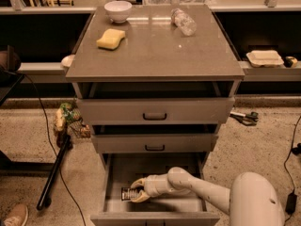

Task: Pick rxbar chocolate from bottom drawer and place on counter

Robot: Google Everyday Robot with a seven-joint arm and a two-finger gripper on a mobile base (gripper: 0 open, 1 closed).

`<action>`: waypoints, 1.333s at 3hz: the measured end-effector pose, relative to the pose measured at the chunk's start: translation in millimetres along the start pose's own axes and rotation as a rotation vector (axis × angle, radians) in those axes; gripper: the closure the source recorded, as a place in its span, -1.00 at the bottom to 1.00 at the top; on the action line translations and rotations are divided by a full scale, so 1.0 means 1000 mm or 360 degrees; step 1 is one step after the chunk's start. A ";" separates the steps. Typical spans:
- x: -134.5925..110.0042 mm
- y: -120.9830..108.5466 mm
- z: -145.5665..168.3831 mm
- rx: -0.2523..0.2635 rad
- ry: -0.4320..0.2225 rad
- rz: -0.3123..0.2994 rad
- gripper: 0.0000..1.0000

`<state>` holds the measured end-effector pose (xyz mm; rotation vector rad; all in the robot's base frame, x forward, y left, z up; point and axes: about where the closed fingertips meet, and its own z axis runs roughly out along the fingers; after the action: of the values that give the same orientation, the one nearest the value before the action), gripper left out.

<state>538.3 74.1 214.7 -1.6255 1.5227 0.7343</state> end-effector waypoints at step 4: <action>-0.096 -0.010 -0.099 -0.0043 -0.0094 -0.0260 1.00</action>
Offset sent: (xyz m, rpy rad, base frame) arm -0.0077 -0.0412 0.1549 0.0670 -0.1337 0.1490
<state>527.2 42.8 348.4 -1.7106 1.3259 0.7089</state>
